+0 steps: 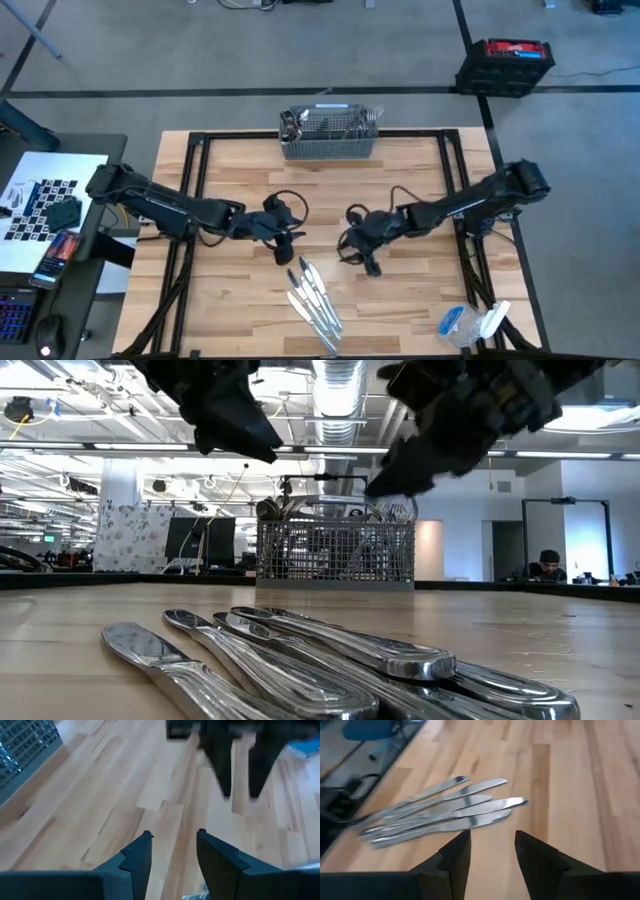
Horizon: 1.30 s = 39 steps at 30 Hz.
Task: Sort silverware
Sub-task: Put the silver table knife into the gray organizer
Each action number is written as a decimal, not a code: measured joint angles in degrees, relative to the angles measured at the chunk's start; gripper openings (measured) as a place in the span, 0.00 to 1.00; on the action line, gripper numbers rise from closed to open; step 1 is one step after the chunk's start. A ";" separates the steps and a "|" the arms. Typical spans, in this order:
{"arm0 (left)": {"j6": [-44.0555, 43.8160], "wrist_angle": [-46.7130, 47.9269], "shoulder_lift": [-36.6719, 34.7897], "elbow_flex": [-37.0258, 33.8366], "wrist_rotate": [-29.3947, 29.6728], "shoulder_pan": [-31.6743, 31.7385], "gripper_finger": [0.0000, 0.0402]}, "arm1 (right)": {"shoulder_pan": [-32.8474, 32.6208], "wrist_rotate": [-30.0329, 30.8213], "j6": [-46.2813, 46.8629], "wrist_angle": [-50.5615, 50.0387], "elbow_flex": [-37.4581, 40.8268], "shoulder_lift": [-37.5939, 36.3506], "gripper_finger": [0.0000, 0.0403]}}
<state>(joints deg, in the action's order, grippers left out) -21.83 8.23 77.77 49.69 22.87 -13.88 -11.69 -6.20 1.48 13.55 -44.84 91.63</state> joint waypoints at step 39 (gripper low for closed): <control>-4.38 -1.63 2.85 0.04 0.94 -0.05 0.34 | -1.02 -7.10 1.52 7.32 -13.16 24.98 0.00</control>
<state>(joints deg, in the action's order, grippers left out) -26.21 6.60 80.62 49.74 23.81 -13.93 -12.71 -13.30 3.01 20.87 -58.00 116.61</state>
